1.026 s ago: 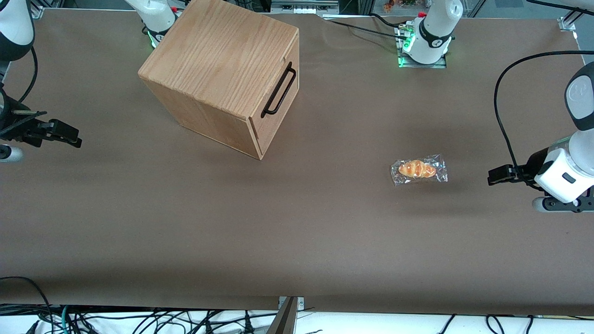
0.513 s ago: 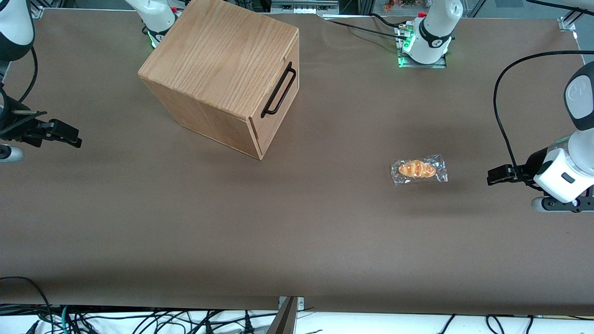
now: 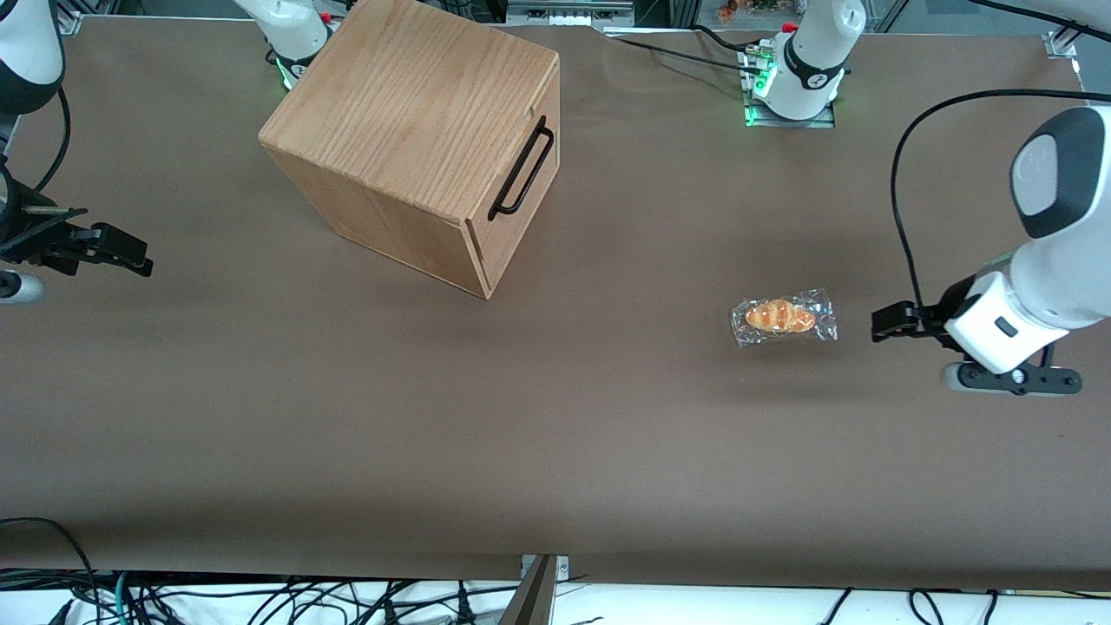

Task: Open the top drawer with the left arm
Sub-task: 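Lift the left gripper and swing it toward the wooden cabinet's drawer handle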

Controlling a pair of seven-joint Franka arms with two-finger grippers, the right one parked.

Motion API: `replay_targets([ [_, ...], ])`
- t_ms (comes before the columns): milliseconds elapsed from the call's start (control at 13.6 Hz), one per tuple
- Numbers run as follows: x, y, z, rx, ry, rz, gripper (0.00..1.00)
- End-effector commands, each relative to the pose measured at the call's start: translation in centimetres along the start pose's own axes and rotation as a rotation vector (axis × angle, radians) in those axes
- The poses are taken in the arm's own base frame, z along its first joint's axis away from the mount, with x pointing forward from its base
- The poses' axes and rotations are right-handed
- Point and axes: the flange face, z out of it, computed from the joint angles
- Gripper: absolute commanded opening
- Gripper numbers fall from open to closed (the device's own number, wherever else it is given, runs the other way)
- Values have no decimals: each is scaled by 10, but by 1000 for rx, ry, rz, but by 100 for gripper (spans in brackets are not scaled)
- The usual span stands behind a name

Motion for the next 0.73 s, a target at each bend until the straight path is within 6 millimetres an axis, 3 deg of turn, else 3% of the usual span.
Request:
replay_targets([
  [0,-7,32,-4,-9,-2,48,100],
  [367,-16,99,0,-7,-12,80,100],
  [660,-33,176,15,1,-36,174,100],
])
